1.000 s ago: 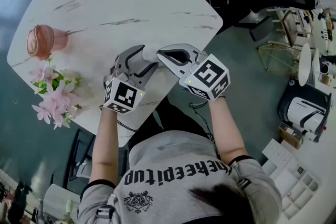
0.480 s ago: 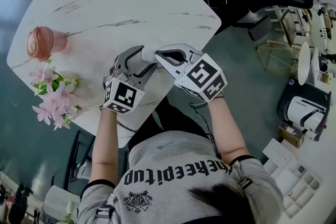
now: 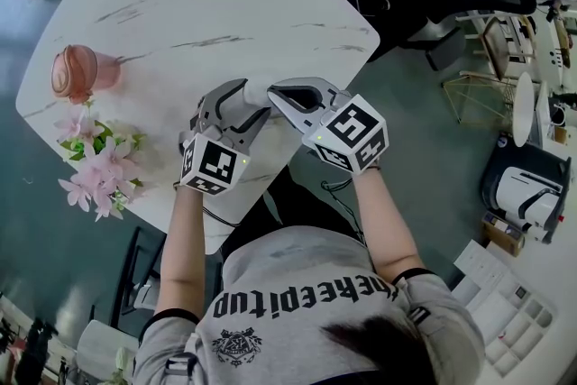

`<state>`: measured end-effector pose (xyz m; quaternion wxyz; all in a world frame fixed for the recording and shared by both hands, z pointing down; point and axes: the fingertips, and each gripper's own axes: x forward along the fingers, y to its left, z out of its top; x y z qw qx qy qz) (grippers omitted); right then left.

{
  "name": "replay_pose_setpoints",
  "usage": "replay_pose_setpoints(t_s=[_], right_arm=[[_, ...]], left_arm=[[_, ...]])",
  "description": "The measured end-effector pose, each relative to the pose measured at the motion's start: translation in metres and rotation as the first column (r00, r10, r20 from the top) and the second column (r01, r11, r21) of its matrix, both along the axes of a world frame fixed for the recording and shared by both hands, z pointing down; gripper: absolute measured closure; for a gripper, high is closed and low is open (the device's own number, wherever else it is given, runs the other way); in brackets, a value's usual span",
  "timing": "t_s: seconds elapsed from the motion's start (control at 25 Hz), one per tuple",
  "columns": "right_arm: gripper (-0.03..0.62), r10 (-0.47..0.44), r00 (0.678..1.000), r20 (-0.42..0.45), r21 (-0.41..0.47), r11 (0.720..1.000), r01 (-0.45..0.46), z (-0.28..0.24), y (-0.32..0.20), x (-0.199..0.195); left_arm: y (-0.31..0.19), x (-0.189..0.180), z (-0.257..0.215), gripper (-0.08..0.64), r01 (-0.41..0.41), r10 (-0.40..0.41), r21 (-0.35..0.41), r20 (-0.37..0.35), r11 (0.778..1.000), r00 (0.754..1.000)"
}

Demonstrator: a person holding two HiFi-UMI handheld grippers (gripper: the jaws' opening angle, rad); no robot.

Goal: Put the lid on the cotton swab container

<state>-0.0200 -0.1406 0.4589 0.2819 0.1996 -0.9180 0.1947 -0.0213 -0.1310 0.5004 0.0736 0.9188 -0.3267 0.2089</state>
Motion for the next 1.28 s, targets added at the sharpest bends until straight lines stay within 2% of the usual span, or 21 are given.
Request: replay_pose_setpoints(t_s=[0.24,0.44,0.56,0.64,0.68,0.84,1.28], right_arm=[[0.581,0.021,0.999,0.024,0.034,0.999,-0.022,-0.001,0.0,-0.001],[0.581,0.036,0.997,0.066,0.042,0.998,-0.039,-0.006,0.005,-0.003],[0.581,0.036,0.996,0.083,0.04,0.998,-0.039,-0.009,0.01,-0.005],[0.581,0.037,0.994,0.101,0.04,0.998,-0.042,-0.013,0.013,-0.007],[0.581,0.038,0.993,0.11,0.041,0.998,-0.043,-0.015,0.015,-0.008],[0.581,0.04,0.988,0.148,0.045,0.998,-0.047,-0.026,0.022,-0.011],[0.581,0.033,0.965,0.262,0.09,0.994,-0.059,-0.075,0.047,-0.009]], left_arm=[[0.004,-0.012,-0.01,0.314,0.049,-0.049,0.007,-0.04,0.999,0.998],[0.01,-0.019,-0.016,0.374,0.092,-0.091,0.016,-0.043,0.996,0.995],[0.011,-0.025,-0.023,0.429,0.137,-0.135,0.025,-0.062,0.99,0.989],[0.01,-0.032,-0.033,0.503,0.185,-0.181,0.04,-0.089,0.982,0.979],[0.01,-0.036,-0.037,0.518,0.207,-0.201,0.041,-0.107,0.978,0.974],[0.013,-0.044,-0.052,0.537,0.251,-0.242,0.045,-0.156,0.967,0.958],[0.037,-0.03,-0.109,0.545,0.262,-0.232,0.105,-0.237,0.959,0.943]])
